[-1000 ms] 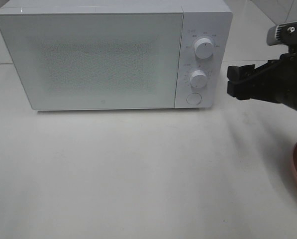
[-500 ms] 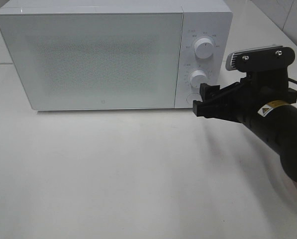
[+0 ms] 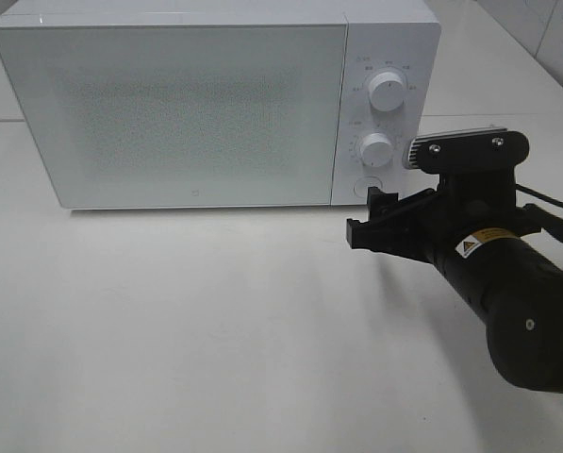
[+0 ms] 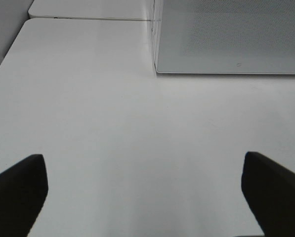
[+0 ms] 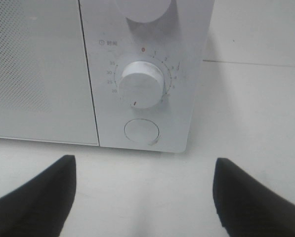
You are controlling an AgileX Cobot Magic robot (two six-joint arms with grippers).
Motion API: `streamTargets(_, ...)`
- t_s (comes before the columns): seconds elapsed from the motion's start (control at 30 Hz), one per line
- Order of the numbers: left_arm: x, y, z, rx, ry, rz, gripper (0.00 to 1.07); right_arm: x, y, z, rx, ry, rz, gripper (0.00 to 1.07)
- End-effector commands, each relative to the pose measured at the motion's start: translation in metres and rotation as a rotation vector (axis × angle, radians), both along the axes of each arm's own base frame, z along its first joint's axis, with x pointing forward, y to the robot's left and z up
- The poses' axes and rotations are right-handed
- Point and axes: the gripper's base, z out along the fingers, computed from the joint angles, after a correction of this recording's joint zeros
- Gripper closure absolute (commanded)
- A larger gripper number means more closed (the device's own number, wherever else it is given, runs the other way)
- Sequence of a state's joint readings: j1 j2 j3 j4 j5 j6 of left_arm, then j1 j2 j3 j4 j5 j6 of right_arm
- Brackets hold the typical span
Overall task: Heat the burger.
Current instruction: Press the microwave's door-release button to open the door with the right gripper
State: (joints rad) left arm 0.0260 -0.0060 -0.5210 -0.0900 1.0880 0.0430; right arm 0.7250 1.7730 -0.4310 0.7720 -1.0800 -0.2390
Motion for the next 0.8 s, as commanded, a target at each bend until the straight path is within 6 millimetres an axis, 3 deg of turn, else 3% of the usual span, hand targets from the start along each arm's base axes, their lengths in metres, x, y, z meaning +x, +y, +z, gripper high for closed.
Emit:
streamTargets(0.03, -0.0025, 0.0004, 0.0001, 0.003, -0.034, -0.004, 0.07, 0.001, 0.0008, -0.0041, 0.112, 0.009, -0.049, 0.38)
streamTargets(0.27, -0.0025, 0.0004, 0.0001, 0.003, -0.034, -0.004, 0.07, 0.0009, 0.0008, -0.0046, 0.403, 0.028, -0.157, 0.46)
streamTargets(0.33, -0.0025, 0.0004, 0.0001, 0.003, -0.034, -0.004, 0.07, 0.0009, 0.0008, -0.0046, 0.598, 0.039, -0.229, 0.52)
streamTargets(0.37, -0.0025, 0.0004, 0.0001, 0.003, -0.034, -0.004, 0.07, 0.0009, 0.0008, -0.0046, 0.598, 0.039, -0.229, 0.52)
streamTargets(0.6, -0.0025, 0.0004, 0.0001, 0.003, -0.034, -0.004, 0.07, 0.0009, 0.001, -0.0045, 1.08, 0.067, -0.405, 0.69)
streamTargets(0.8, -0.0025, 0.0004, 0.0001, 0.003, -0.034, -0.004, 0.07, 0.0008, 0.001, -0.0047, 1.273, 0.079, -0.478, 0.86)
